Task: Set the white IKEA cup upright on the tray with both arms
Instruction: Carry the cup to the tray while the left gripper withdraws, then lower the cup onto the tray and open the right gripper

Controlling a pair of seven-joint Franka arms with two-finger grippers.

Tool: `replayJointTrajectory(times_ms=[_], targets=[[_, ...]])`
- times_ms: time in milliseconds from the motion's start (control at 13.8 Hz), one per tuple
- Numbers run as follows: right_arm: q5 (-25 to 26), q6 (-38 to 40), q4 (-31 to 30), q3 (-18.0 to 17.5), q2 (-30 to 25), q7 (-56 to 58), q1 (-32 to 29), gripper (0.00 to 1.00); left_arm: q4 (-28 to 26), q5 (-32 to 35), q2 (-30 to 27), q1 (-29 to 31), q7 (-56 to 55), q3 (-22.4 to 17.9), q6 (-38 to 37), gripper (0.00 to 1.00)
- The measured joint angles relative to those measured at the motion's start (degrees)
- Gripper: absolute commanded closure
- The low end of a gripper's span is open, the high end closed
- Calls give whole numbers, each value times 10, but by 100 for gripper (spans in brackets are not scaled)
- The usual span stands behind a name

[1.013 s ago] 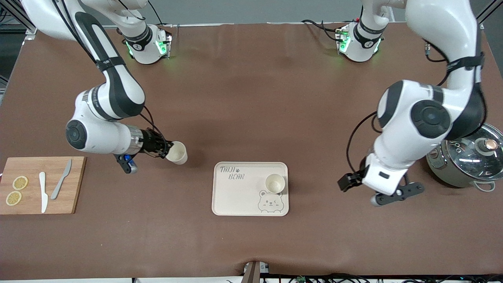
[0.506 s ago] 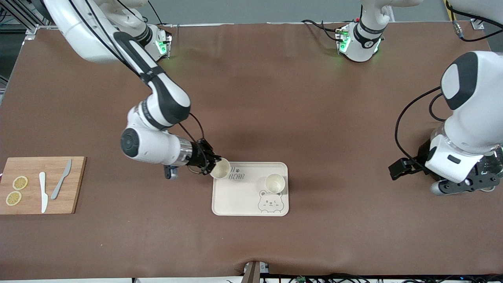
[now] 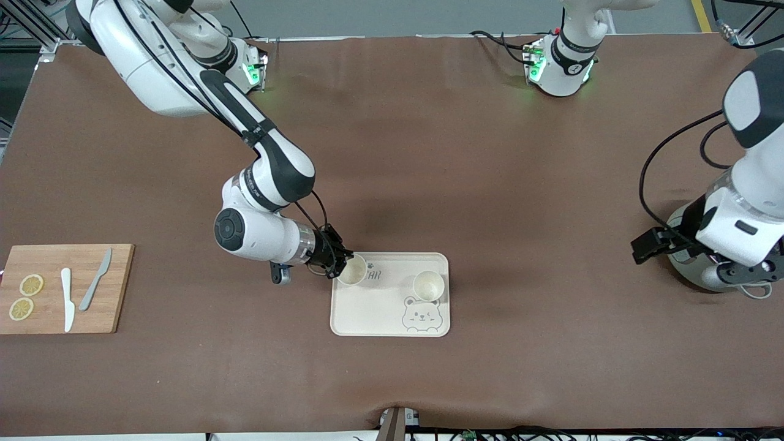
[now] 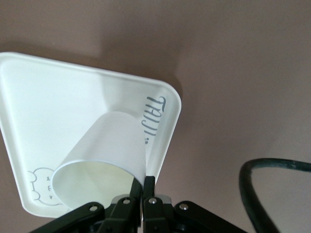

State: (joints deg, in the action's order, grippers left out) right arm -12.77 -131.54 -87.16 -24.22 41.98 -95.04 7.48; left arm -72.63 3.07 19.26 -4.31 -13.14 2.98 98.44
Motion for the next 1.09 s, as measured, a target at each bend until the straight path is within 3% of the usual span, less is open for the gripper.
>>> replayJointTrajectory(times_ms=[289, 362, 434, 723, 868, 1085], targets=[[6, -21, 0, 2, 18, 0, -2, 100, 0, 0, -29, 18, 27, 0, -50, 0], [6, -22, 1, 2, 21, 0, -2, 69, -1, 0, -37, 22, 28, 0, -65, 0], [8, -22, 1, 2, 22, 0, -2, 4, -4, 0, -46, 24, 28, 0, -74, 0], [97, -20, 3, 0, 21, -3, -1, 0, -79, 0, -110, 24, 28, 1, -63, 0], [107, -16, 7, -3, 21, -3, -1, 0, -126, 0, -144, 26, 28, 1, -39, 0], [112, -9, 18, -13, 18, -2, -3, 0, -144, 0, -156, 32, 34, 0, -29, 0]])
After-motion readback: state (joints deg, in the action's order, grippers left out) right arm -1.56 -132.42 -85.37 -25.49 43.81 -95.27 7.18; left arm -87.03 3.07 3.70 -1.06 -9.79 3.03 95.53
